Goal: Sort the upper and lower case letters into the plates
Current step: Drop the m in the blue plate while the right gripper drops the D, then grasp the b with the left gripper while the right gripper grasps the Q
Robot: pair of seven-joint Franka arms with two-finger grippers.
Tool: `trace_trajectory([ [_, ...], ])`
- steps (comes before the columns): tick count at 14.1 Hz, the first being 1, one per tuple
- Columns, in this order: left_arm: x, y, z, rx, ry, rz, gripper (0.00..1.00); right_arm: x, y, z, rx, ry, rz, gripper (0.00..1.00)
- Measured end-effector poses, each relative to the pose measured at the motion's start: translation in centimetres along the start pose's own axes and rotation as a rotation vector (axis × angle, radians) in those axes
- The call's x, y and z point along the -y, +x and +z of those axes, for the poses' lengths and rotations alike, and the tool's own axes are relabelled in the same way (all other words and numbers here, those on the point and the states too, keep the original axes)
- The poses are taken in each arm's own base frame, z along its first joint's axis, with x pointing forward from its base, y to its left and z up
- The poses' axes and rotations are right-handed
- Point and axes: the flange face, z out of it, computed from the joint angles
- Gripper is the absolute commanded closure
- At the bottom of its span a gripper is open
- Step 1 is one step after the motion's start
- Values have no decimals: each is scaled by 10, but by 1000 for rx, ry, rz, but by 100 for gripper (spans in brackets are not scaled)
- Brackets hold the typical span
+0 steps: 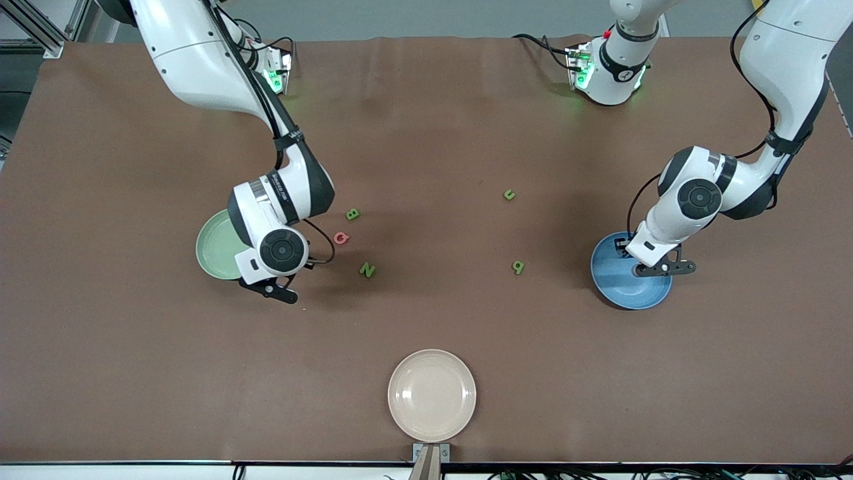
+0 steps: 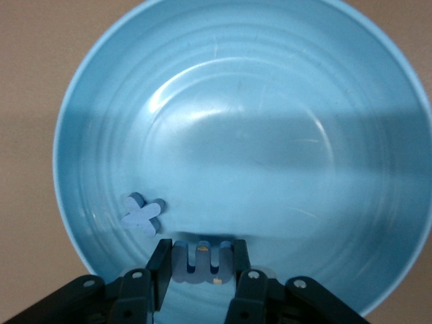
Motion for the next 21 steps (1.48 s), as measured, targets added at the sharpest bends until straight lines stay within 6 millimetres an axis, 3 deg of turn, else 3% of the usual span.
trace_trajectory([
  [1,-1,0,2,0,-1,5,58,-14,3,6,-10,-31,-16,100],
  [2,-2,0,2,0,-2,7,26,-29,6,12,-14,-56,-26,100],
  [3,-2,0,2,-3,-3,7,11,-42,6,18,-17,-62,-32,100],
  [4,-2,1,0,-8,-5,8,4,-54,5,24,-25,-52,-37,100],
  [7,-11,12,-14,-40,-14,20,0,-87,-3,54,-50,18,-54,100],
  [11,-49,26,-51,-60,-6,76,0,-122,-7,106,-88,117,-48,97],
  [12,-62,28,-60,-72,-10,95,0,-129,-7,116,-94,134,-45,80],
  [14,-95,25,-71,-91,-17,151,0,-136,-7,125,-93,144,-40,4],
  [17,-157,11,-78,-106,-31,255,0,-145,-3,114,-101,149,-43,0],
  [21,-204,3,-61,-81,-79,365,2,-153,-2,66,-55,165,-11,0],
])
